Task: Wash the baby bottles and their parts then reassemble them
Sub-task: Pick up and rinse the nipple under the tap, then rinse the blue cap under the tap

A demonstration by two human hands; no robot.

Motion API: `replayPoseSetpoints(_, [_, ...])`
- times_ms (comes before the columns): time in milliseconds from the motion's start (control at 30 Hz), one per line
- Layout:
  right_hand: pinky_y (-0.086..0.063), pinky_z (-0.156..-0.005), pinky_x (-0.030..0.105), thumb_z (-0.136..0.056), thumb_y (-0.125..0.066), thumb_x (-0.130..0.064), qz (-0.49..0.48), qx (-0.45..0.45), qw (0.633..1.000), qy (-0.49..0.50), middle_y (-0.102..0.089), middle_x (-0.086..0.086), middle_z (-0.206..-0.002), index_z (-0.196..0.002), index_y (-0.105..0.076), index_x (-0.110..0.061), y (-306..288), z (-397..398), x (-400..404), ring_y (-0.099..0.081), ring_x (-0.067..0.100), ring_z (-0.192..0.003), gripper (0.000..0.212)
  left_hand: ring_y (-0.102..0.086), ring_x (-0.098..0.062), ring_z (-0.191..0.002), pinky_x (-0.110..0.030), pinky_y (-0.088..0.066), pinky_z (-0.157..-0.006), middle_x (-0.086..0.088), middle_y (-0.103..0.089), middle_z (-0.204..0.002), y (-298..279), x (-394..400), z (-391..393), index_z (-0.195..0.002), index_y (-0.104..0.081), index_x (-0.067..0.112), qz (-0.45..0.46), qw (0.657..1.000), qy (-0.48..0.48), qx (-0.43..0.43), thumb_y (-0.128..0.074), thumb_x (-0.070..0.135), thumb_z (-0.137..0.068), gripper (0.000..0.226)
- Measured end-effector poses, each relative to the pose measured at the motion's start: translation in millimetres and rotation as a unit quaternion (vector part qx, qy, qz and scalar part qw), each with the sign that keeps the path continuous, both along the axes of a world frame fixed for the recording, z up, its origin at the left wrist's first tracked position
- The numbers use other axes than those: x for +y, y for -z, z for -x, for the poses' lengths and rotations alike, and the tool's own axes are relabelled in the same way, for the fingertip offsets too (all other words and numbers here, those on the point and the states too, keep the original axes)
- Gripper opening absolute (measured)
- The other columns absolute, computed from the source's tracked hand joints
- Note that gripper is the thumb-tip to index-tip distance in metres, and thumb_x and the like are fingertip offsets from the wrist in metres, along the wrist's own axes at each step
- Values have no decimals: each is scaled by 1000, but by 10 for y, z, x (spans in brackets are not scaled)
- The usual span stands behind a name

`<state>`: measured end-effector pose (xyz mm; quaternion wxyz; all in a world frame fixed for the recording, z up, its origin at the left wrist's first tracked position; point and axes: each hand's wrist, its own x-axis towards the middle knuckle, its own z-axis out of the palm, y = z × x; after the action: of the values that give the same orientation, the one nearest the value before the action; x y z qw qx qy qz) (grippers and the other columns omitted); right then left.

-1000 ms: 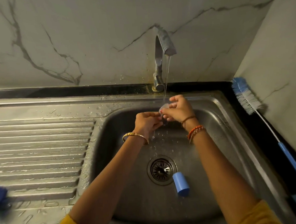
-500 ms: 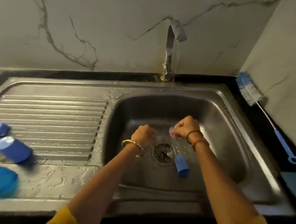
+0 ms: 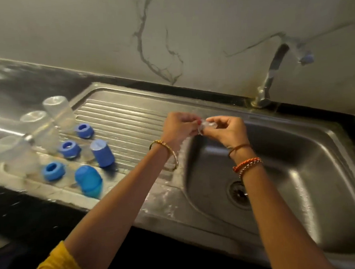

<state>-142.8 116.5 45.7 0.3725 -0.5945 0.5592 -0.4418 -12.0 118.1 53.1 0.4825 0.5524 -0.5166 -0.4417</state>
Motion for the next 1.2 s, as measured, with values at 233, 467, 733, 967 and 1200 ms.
replayPoseSetpoints(233, [-56,-63,19,-84,-64,-11,-116,-286,948,-74,-67,-2,-67,-80,-65,-10,-540,-1294,-174,-64,7,-62,5,-61,-13,-54,-19,-56,-60,-13,-58,-71,-539,-71,-1425,-80,-65,-1,25,995,-49,78,-58,-12,-81,13])
replayPoseSetpoints(467, [-55,-58,19,-87,-61,-9,-128,-106,981,-98,-61,7,-71,-77,-62,-5,-381,-2344,-422,-60,14,-65,11,-63,-11,-50,-23,-57,-59,-3,-64,-56,-360,-249,-2444,-95,-68,-10,-39,985,-61,-157,-63,-6,-80,16])
replayPoseSetpoints(733, [-58,-71,29,-86,-60,-8,-145,127,974,-118,-66,16,-80,-83,-63,5,70,-2676,-605,-67,23,-75,13,-61,-28,-100,-28,-45,-79,-16,-66,-109,68,-503,-2625,-108,-67,2,-69,865,62,-493,-49,5,-87,28])
replayPoseSetpoints(967, [-51,-50,13,-81,-67,-8,-185,209,946,-165,-64,9,-74,-78,-64,-2,112,-2791,-664,-63,11,-60,7,-68,-25,-90,-31,-55,-80,-16,-70,-101,186,-537,-2656,-104,-68,-2,-162,866,127,-456,-67,0,-78,26])
replayPoseSetpoints(1200, [-55,-61,21,-80,-67,-4,-200,164,949,-178,-62,6,-72,-91,-66,7,117,-2747,-651,-62,13,-64,16,-61,-32,-105,-33,-49,-84,-20,-62,-114,116,-511,-2633,-110,-58,-7,-152,862,90,-476,-52,0,-88,24])
